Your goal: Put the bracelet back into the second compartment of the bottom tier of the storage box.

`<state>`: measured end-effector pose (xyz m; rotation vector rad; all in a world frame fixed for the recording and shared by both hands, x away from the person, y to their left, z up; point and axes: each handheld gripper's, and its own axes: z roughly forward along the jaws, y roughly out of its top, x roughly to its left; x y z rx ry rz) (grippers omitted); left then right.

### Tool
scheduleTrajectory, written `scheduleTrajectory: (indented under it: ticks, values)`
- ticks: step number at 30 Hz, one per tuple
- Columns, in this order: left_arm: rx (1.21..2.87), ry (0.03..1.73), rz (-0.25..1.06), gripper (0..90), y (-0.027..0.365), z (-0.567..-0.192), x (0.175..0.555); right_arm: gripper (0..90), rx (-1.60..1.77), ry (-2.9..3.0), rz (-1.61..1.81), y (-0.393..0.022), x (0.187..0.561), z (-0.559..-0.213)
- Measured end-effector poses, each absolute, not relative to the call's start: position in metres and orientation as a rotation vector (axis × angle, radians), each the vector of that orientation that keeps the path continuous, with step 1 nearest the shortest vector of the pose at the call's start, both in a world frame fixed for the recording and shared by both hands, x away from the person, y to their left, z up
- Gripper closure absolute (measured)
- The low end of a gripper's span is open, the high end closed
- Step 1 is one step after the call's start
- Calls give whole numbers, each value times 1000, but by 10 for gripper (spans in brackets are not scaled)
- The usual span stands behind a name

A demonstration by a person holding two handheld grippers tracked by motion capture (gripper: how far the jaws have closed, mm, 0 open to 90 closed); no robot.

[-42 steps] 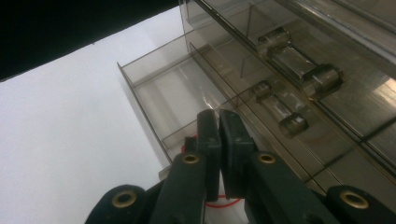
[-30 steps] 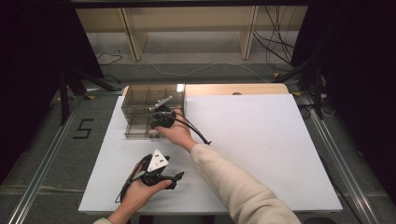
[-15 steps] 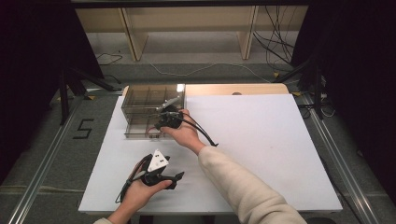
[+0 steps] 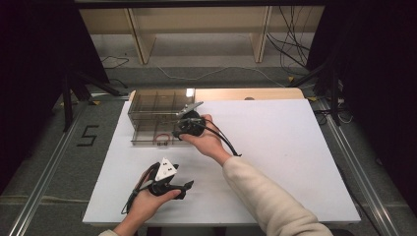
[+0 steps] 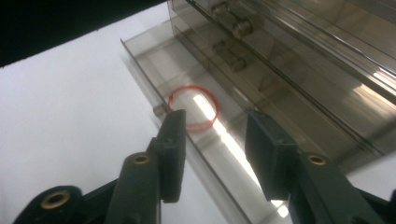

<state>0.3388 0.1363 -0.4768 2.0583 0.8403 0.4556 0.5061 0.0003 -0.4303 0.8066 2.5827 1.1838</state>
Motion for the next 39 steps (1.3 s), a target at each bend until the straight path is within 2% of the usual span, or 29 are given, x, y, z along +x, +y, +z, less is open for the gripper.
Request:
scheduleTrajectory:
  ticks: [4, 28, 39]
  values:
    - [2057, 842, 457, 220, 136, -477, 339, 490, 815, 2575, 1153, -15, 500, -425]
    - [2056, 848, 452, 218, 135, -477, 339, 275, 878, 2537, 1104, -104, 459, -409]
    - [2057, 850, 449, 217, 134, -478, 339, 247, 926, 2525, 1084, -149, 436, -414]
